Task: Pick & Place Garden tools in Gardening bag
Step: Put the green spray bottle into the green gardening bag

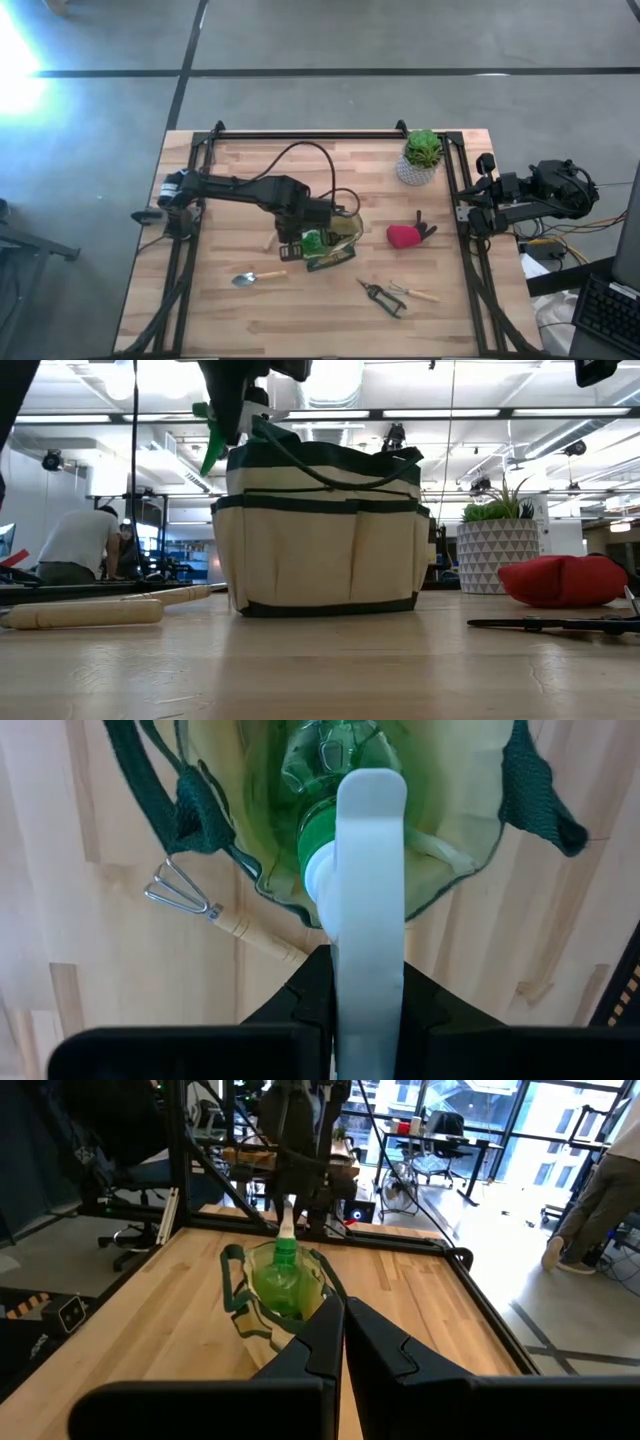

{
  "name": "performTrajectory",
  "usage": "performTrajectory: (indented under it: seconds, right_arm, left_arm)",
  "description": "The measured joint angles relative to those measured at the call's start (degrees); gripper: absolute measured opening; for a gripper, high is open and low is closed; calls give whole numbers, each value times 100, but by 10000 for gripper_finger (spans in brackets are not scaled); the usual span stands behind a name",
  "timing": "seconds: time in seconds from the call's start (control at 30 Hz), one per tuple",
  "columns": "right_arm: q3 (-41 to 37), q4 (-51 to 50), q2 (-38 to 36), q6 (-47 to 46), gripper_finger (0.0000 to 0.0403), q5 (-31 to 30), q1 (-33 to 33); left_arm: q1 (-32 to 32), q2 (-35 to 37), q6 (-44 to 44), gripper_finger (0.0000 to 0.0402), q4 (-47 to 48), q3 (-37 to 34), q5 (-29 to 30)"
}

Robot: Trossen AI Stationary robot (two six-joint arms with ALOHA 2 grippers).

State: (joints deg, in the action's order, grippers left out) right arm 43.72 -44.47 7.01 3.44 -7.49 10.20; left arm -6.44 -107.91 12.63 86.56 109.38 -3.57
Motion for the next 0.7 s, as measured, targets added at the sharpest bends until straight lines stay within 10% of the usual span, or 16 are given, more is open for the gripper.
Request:
performTrajectory:
  seconds: [0.7]
  right_arm:
    - [1, 2, -1, 0, 8, 0, 0]
  left_arm:
    - [-2, -311, -178, 59, 162, 0, -48]
